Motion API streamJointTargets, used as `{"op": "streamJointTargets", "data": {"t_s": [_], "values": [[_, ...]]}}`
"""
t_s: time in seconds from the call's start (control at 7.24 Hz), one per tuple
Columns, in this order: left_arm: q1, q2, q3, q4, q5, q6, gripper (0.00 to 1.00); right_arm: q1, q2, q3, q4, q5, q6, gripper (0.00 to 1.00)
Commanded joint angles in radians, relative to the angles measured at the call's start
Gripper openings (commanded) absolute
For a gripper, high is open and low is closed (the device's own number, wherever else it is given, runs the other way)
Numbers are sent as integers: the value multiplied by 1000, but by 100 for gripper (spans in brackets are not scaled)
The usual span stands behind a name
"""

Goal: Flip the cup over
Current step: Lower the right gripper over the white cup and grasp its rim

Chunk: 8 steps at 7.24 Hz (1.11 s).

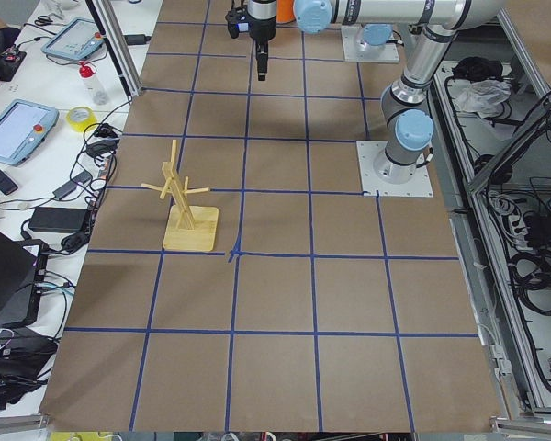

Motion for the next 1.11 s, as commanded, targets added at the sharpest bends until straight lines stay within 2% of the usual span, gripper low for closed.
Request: {"op": "streamJointTargets", "data": {"t_s": [0.0, 0.28, 0.55, 0.97], "values": [[0, 1, 0, 0, 0, 0, 100, -62, 54, 68, -127, -15, -97, 96], [0, 1, 0, 2, 0, 0, 100, -111, 75, 183, -262, 19, -141, 96], [0, 1, 0, 2, -2, 0, 100, -112, 79, 257, -365, 30, -162, 99], [0, 1, 0, 2, -2, 0, 100, -116, 130, 259, -437, 30, -184, 99]]}}
